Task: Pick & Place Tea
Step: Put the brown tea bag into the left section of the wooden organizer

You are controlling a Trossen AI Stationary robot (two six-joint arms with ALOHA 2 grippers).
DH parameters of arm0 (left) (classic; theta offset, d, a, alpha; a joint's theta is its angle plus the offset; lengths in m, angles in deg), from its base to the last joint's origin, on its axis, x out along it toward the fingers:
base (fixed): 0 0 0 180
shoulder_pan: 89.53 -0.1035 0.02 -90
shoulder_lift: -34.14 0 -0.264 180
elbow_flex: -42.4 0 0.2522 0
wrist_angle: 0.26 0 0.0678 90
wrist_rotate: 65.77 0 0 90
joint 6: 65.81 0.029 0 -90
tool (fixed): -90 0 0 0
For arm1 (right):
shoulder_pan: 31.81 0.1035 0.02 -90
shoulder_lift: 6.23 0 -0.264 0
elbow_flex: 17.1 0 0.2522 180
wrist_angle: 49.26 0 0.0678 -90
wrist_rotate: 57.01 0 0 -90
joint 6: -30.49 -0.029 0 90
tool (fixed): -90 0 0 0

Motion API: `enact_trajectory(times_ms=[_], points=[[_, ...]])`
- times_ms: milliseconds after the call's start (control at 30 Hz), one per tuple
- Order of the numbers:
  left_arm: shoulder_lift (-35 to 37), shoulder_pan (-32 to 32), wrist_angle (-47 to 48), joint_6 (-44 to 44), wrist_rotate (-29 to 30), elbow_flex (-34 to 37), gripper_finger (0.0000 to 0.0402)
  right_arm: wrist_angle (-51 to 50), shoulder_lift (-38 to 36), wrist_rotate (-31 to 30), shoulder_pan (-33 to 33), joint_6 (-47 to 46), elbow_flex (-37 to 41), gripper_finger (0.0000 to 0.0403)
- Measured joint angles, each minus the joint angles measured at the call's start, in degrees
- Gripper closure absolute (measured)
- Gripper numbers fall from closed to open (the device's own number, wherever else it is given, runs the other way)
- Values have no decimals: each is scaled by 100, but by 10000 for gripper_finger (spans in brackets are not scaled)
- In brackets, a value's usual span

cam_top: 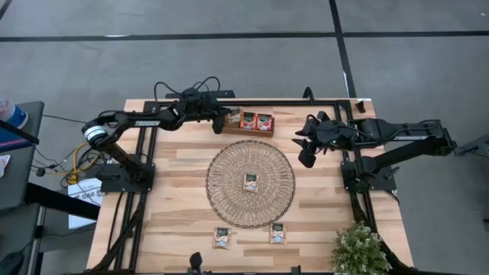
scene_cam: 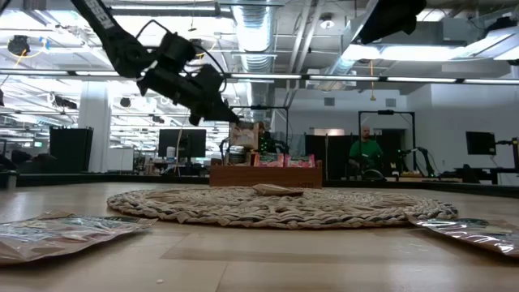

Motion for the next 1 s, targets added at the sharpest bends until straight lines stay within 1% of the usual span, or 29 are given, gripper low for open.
enact_trajectory(times_ms=[167,367,533,700,1000], points=[[-328,-71,17,165,-185,-82,401,288,-239,-2,142,-91,296,289],[-349,-268,108,384,-320,-83,401,964,-689,-20,194,-110,771,289],[-349,-346,134,454,-329,-83,401,1191,-961,-22,188,-290,1082,289],[-370,-338,242,739,-329,-85,401,1295,-1008,-18,192,-393,1115,289],[-514,-552,236,848,-304,-90,401,1290,-978,20,192,-393,1115,289]])
